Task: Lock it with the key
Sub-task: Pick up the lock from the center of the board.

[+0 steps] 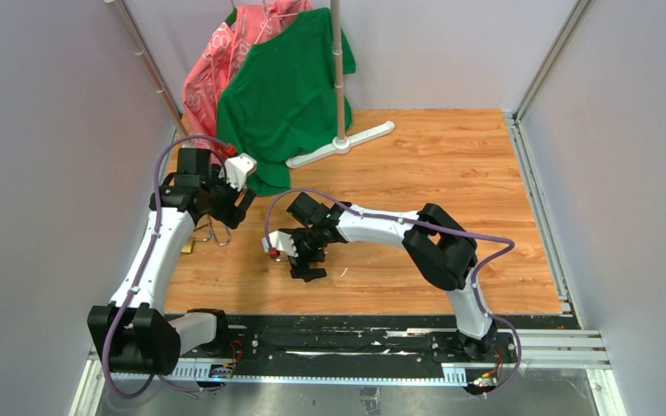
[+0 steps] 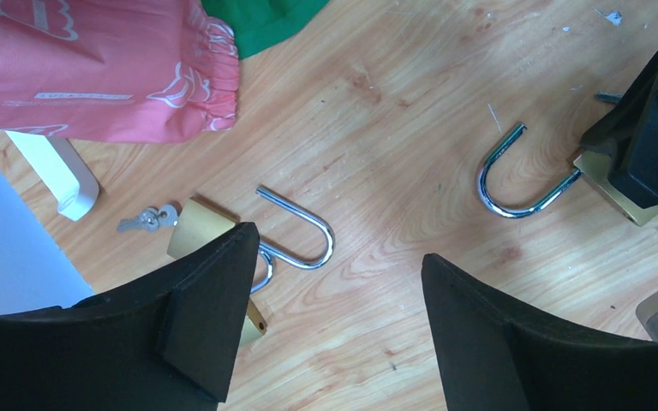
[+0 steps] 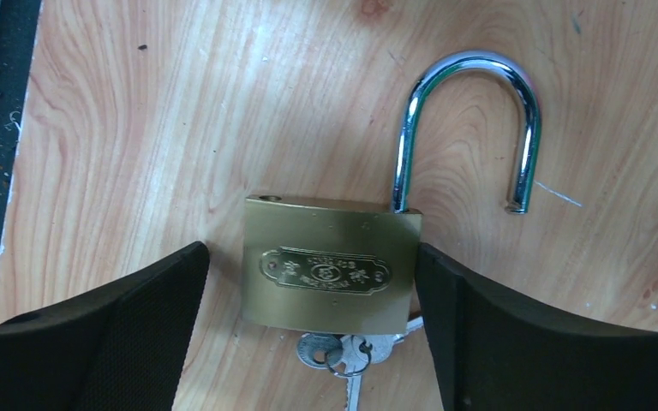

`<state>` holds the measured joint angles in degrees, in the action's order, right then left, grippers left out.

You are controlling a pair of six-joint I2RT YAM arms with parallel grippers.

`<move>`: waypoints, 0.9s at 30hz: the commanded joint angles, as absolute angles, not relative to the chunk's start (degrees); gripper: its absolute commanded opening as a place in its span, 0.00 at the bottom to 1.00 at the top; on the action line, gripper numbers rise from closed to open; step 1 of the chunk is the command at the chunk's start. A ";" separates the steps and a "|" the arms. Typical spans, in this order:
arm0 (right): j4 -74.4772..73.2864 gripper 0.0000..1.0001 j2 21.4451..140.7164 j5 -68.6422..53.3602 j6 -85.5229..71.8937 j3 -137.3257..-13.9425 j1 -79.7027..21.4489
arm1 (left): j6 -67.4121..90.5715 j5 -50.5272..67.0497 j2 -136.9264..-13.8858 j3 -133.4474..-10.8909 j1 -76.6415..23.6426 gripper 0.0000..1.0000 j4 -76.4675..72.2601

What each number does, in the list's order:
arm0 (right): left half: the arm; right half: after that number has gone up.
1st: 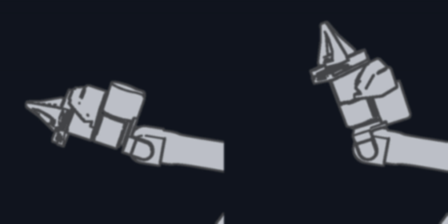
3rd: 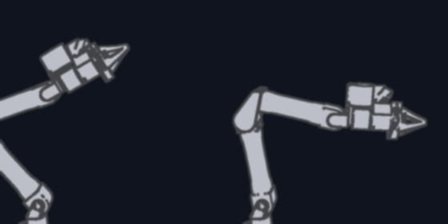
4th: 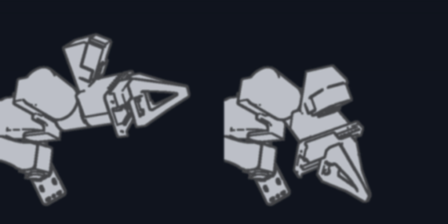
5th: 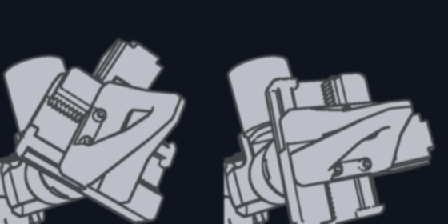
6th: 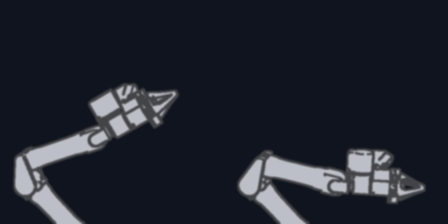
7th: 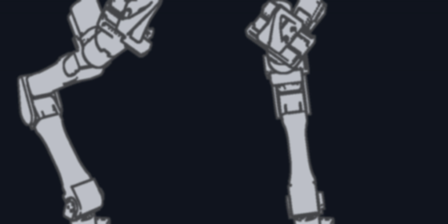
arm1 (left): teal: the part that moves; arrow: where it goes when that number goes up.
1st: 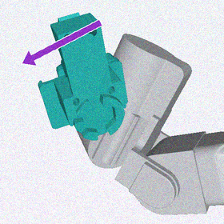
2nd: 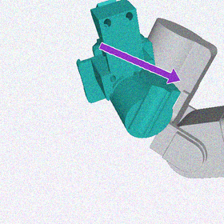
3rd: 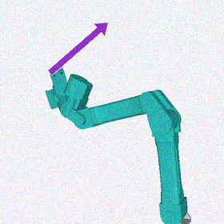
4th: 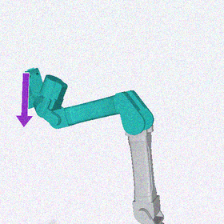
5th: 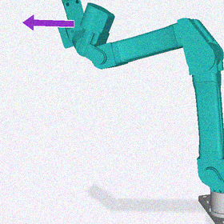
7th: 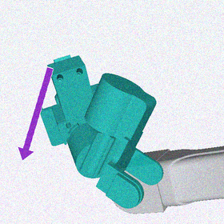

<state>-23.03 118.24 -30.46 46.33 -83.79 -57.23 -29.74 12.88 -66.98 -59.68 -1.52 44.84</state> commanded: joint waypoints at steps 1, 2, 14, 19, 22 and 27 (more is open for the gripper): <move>-26.94 0.86 119.68 -25.27 46.87 -84.16 -57.66 | -28.50 13.79 -65.98 -59.21 -1.23 0.78 45.62; -26.97 0.80 120.24 -25.10 46.23 -84.26 -57.72 | -28.48 13.94 -65.85 -59.19 -1.23 0.78 45.63; -23.15 0.02 117.04 -21.79 41.86 -82.16 -57.83 | -29.59 13.49 -64.76 -60.68 -1.23 0.77 47.02; 2.72 0.00 106.14 -14.62 34.81 -65.55 -57.84 | -27.93 16.93 -64.63 -63.19 -1.23 0.76 48.33; 16.75 0.00 101.90 -9.34 29.43 -57.83 -57.83 | -27.07 20.88 -64.70 -64.70 -1.23 0.75 49.41; 30.43 0.00 98.55 -0.27 22.11 -52.17 -57.75 | -23.65 26.09 -64.93 -67.72 -1.23 0.73 51.07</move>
<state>11.25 101.69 -10.52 30.00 -54.54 -57.43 -26.85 19.75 -65.82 -64.47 -1.52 48.75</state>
